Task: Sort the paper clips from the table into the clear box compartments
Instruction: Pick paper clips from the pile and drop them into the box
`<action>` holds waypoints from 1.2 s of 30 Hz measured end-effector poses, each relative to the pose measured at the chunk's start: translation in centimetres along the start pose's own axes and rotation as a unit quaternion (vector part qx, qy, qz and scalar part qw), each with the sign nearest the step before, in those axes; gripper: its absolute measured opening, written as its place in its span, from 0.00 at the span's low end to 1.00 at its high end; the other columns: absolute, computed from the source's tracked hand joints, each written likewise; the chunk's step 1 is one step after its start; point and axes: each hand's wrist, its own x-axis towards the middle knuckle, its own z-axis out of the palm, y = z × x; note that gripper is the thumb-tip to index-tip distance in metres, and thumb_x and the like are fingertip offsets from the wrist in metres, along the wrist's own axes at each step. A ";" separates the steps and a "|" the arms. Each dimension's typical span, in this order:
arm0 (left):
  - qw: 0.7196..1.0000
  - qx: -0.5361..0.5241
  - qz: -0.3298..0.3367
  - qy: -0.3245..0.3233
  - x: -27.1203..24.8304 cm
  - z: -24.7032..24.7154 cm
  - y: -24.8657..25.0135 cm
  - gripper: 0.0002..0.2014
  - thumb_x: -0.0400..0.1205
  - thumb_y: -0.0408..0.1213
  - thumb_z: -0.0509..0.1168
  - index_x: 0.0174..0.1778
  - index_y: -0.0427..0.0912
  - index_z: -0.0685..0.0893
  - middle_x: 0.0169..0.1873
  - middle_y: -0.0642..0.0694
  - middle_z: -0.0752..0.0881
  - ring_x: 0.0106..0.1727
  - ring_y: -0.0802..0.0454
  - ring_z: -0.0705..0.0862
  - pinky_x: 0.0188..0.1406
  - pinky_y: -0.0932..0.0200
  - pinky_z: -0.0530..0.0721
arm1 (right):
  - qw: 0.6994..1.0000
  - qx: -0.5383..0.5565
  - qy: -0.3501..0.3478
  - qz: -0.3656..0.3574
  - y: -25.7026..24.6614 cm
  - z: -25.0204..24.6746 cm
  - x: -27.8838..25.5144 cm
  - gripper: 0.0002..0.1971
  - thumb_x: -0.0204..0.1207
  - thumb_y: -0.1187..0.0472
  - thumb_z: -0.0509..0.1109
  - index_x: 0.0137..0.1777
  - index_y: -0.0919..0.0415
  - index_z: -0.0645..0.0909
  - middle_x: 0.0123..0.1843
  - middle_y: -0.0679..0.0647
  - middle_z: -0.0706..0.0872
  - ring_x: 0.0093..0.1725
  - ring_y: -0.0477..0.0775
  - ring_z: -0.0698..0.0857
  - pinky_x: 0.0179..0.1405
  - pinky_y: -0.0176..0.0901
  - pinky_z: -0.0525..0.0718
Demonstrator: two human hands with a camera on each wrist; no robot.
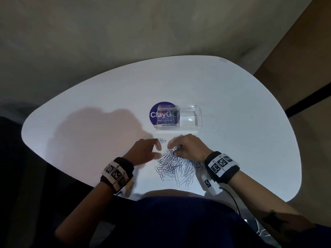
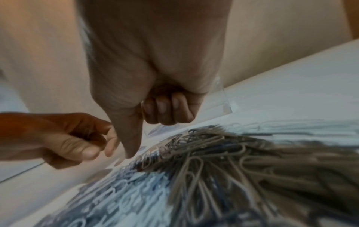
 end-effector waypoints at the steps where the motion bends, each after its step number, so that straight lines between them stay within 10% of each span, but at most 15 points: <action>1: 1.000 0.023 0.013 -0.009 -0.2 0.1 -0.3 0.10 0.74 0.45 0.74 0.47 0.51 0.83 0.23 0.54 0.76 0.27 0.63 0.75 0.37 0.59 0.69 | 0.999 -0.035 -0.006 -0.006 -0.2 0.0 0.0 0.15 0.71 0.58 0.79 0.58 0.48 0.88 0.59 0.42 0.90 0.52 0.49 0.87 0.53 0.47 0.84; 7: 0.996 0.059 0.061 0.038 -0.6 1.0 -0.6 0.03 0.75 0.41 0.72 0.42 0.49 0.86 0.22 0.63 0.74 0.30 0.60 0.75 0.38 0.61 0.68 | 0.997 -0.069 0.020 0.040 0.2 -0.4 -0.2 0.07 0.72 0.65 0.75 0.36 0.56 0.81 0.41 0.45 0.88 0.43 0.52 0.85 0.43 0.48 0.84; 15: 0.996 0.063 0.048 0.048 -0.4 1.5 -0.6 0.02 0.79 0.38 0.66 0.41 0.46 0.83 0.26 0.58 0.77 0.32 0.54 0.76 0.38 0.59 0.73 | 0.997 -0.076 -0.003 -0.021 -0.1 0.2 0.0 0.18 0.73 0.52 0.78 0.63 0.48 0.85 0.49 0.47 0.87 0.48 0.50 0.84 0.44 0.47 0.83; 23: 0.978 -0.205 -0.024 0.020 -0.6 0.2 -0.4 0.06 0.78 0.35 0.64 0.36 0.38 0.76 0.28 0.47 0.84 0.25 0.58 0.75 0.29 0.61 0.73 | 1.000 -0.022 -0.007 -0.015 -0.7 0.6 0.7 0.14 0.72 0.64 0.72 0.33 0.48 0.71 0.39 0.44 0.76 0.39 0.48 0.77 0.38 0.45 0.76; 27: 0.944 -0.326 -0.045 0.002 -0.4 -0.4 -0.2 0.07 0.76 0.27 0.70 0.35 0.33 0.77 0.22 0.43 0.79 0.21 0.51 0.69 0.22 0.62 0.66 | 0.993 0.111 0.028 0.004 -0.3 0.1 0.1 0.11 0.72 0.69 0.70 0.33 0.55 0.75 0.36 0.48 0.85 0.39 0.52 0.84 0.42 0.51 0.83; 32: 0.955 -0.297 0.002 -0.002 0.6 -2.4 0.9 0.06 0.76 0.28 0.72 0.36 0.36 0.80 0.25 0.40 0.81 0.22 0.49 0.73 0.21 0.62 0.71 | 0.968 0.241 0.039 0.066 0.1 -0.6 -0.3 0.03 0.74 0.68 0.77 0.41 0.63 0.85 0.37 0.31 0.88 0.36 0.36 0.82 0.42 0.32 0.81; 36: 0.984 -0.157 0.036 0.081 2.9 -5.2 3.3 0.05 0.76 0.27 0.69 0.37 0.33 0.79 0.26 0.45 0.82 0.24 0.59 0.76 0.26 0.65 0.74 | 0.934 0.341 0.007 0.111 -0.2 -1.5 0.1 0.05 0.75 0.69 0.74 0.44 0.61 0.90 0.52 0.58 0.92 0.46 0.57 0.86 0.53 0.52 0.85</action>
